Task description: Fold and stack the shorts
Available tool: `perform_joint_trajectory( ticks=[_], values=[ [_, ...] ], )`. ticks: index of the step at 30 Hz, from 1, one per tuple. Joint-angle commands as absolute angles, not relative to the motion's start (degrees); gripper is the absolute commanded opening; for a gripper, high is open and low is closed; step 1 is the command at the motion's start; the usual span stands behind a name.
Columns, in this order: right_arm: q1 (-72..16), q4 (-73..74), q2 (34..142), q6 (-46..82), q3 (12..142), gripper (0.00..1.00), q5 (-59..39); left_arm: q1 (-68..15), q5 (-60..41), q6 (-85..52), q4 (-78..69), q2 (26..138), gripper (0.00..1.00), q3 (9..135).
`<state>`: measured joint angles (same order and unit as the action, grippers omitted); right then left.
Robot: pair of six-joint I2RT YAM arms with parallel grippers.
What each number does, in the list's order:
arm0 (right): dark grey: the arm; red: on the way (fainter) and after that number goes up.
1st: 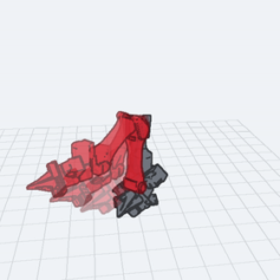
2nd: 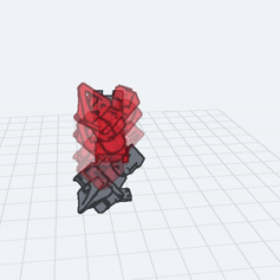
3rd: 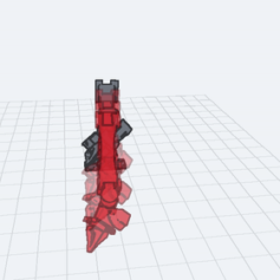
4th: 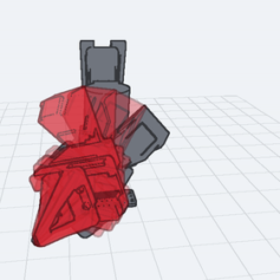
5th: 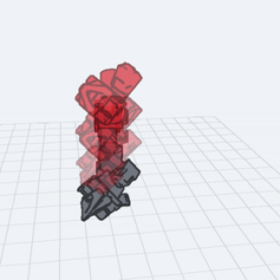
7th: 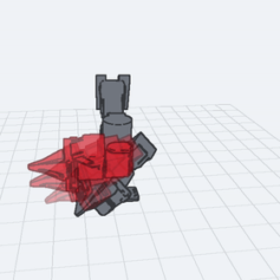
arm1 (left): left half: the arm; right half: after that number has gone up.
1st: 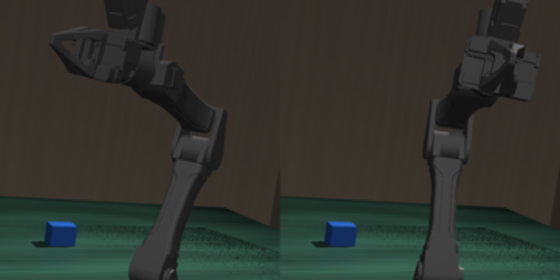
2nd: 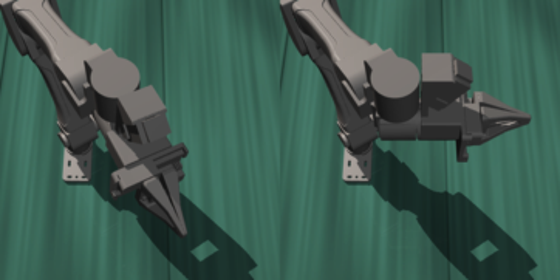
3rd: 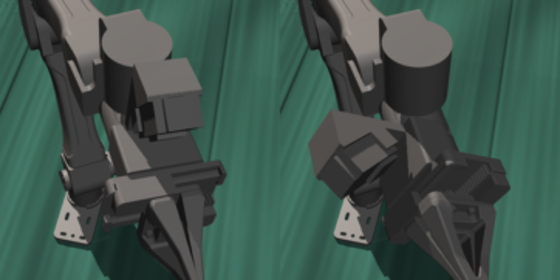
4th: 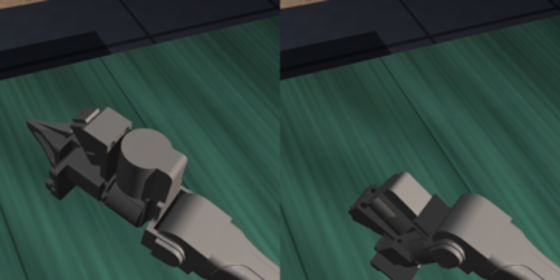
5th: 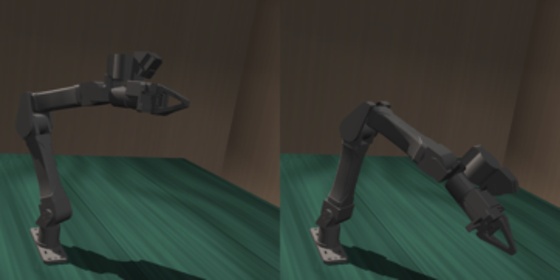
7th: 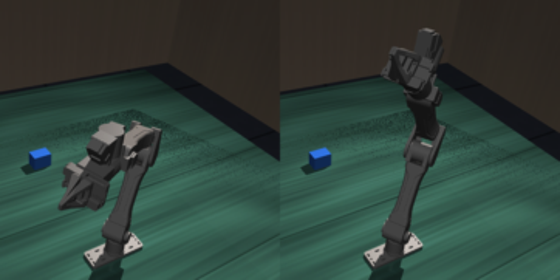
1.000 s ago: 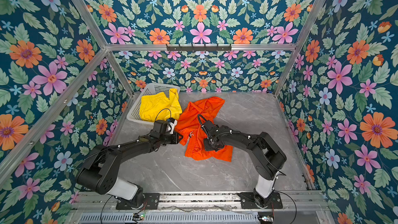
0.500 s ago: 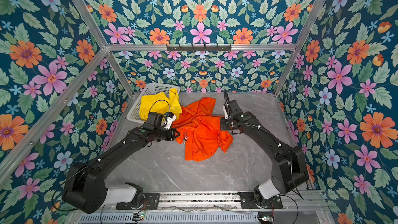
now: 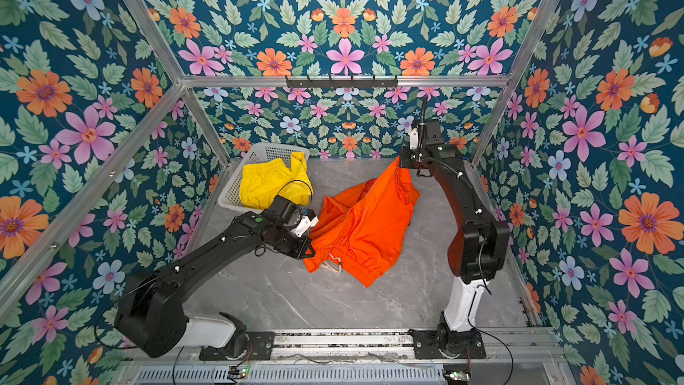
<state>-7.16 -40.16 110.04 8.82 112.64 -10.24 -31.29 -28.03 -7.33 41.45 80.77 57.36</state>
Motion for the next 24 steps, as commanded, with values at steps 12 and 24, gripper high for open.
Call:
perform_joint_trajectory(
  ticks=[12, 24],
  values=[
    [-9.7, -41.5, 83.9, 21.3, 82.0, 0.7, -18.5, -31.6, -29.6, -16.9, 29.7, 86.2, 0.1, 54.3],
    [-29.7, -34.7, 66.7, 50.3, 43.7, 0.69, -19.4, -31.9, -31.0, -17.3, 27.9, 89.3, 0.09, 53.9]
  ],
)
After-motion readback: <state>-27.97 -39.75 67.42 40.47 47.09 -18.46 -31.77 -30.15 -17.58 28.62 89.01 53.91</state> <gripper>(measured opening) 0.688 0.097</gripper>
